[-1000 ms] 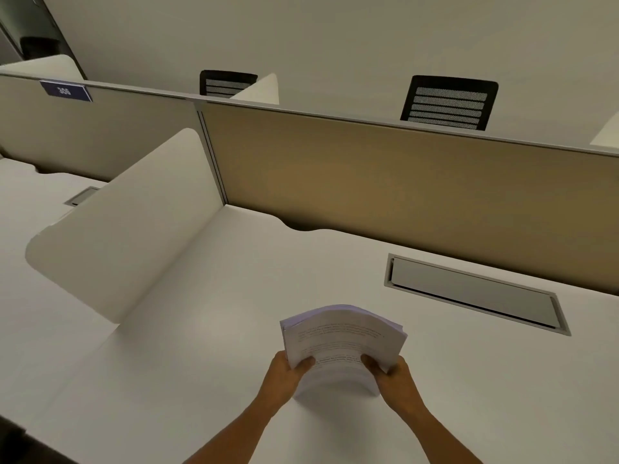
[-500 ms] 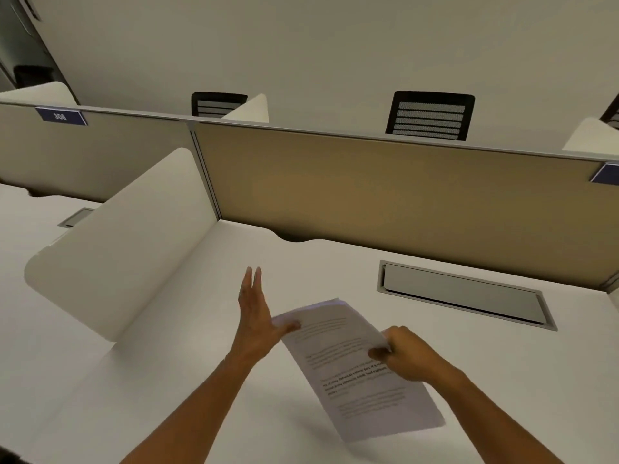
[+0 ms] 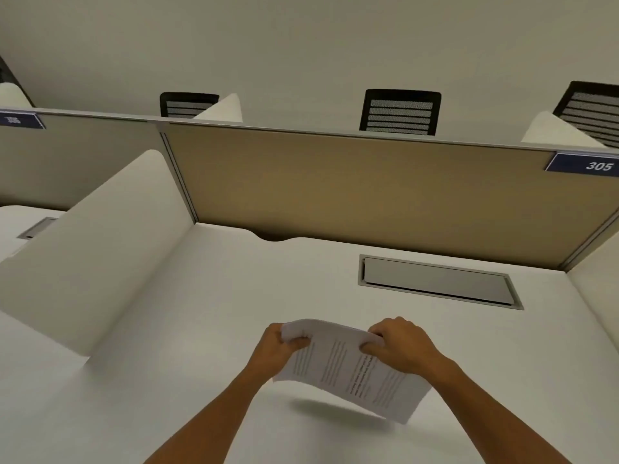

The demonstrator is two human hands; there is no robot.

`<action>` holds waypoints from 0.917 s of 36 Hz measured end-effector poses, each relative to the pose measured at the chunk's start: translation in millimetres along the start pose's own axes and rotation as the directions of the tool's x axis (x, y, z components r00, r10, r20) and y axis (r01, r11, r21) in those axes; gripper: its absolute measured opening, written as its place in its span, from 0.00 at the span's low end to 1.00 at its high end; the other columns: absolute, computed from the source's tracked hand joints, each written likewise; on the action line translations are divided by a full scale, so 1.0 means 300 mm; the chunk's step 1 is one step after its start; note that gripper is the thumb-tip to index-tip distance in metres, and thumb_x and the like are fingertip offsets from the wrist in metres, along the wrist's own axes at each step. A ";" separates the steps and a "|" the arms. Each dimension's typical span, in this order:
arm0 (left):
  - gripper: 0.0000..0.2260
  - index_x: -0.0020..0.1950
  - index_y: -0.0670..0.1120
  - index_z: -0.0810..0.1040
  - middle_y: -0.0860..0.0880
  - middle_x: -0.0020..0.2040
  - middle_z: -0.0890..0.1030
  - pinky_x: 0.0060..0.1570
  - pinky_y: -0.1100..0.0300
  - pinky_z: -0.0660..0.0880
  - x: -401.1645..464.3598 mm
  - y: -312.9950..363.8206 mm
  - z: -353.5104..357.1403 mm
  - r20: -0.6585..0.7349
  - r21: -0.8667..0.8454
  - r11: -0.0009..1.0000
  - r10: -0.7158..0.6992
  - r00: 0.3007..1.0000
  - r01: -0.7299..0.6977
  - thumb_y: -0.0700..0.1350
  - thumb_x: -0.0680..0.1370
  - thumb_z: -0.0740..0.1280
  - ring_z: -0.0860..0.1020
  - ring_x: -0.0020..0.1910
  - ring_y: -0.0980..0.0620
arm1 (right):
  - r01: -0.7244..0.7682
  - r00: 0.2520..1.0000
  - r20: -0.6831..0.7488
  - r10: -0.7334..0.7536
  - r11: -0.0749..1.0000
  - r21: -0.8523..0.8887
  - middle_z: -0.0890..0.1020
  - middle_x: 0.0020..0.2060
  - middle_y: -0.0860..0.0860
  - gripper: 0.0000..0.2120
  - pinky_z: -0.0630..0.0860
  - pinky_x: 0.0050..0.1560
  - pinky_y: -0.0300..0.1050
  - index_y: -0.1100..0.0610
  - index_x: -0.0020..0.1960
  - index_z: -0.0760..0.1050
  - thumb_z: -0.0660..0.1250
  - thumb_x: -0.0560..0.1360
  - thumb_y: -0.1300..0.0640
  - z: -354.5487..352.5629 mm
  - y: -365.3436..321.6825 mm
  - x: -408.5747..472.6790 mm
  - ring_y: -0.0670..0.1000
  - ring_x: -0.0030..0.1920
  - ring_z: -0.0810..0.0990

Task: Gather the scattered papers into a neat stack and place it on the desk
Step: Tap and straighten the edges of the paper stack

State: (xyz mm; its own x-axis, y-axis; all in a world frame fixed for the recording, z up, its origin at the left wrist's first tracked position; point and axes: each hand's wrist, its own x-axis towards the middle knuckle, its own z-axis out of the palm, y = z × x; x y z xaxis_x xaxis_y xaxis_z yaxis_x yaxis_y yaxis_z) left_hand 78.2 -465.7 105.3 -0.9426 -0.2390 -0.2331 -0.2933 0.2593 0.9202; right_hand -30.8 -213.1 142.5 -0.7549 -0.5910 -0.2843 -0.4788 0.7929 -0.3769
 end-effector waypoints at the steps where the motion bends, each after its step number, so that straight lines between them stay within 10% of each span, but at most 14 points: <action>1: 0.03 0.43 0.56 0.86 0.55 0.38 0.87 0.35 0.66 0.78 -0.006 -0.015 -0.001 -0.020 -0.027 0.999 -0.023 1.000 0.022 0.47 0.73 0.73 0.84 0.35 0.60 | -0.020 1.000 -0.014 0.020 0.999 0.031 0.85 0.38 0.43 0.14 0.78 0.34 0.36 0.44 0.47 0.83 0.63 0.74 0.38 0.000 0.020 -0.007 0.44 0.34 0.83; 14: 0.05 0.44 0.54 0.84 0.53 0.38 0.88 0.34 0.61 0.80 -0.033 -0.130 -0.025 -0.188 -0.113 0.982 -0.170 0.967 0.151 0.43 0.76 0.73 0.85 0.34 0.54 | -0.073 0.960 -0.114 0.255 0.623 0.779 0.86 0.37 0.49 0.05 0.79 0.37 0.37 0.54 0.41 0.82 0.77 0.72 0.61 0.135 0.214 -0.073 0.46 0.39 0.83; 22: 0.06 0.46 0.54 0.84 0.54 0.39 0.88 0.37 0.62 0.81 -0.053 -0.155 -0.012 -0.223 -0.189 0.971 -0.187 0.957 0.146 0.42 0.76 0.73 0.85 0.39 0.52 | -0.062 0.980 -0.036 0.197 0.467 0.882 0.88 0.52 0.50 0.13 0.81 0.49 0.39 0.50 0.55 0.86 0.73 0.74 0.64 0.249 0.180 -0.072 0.48 0.54 0.85; 33: 0.14 0.42 0.58 0.86 0.56 0.40 0.88 0.34 0.67 0.80 -0.051 -0.181 -0.005 -0.272 -0.228 0.970 -0.144 0.951 0.082 0.37 0.75 0.73 0.86 0.41 0.57 | -0.072 0.948 -0.055 0.314 0.378 0.923 0.88 0.47 0.46 0.12 0.81 0.43 0.38 0.39 0.51 0.85 0.72 0.77 0.57 0.301 0.130 -0.040 0.44 0.49 0.86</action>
State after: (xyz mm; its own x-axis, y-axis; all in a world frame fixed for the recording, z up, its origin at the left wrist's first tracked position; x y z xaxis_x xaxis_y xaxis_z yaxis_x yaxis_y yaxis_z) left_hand 108.8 -477.5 59.2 -0.8112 -0.5193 -0.2690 -0.3255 0.0188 0.9453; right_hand 0.0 -188.3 51.7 -0.8904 -0.3033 -0.3395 0.2869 0.2052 -0.9357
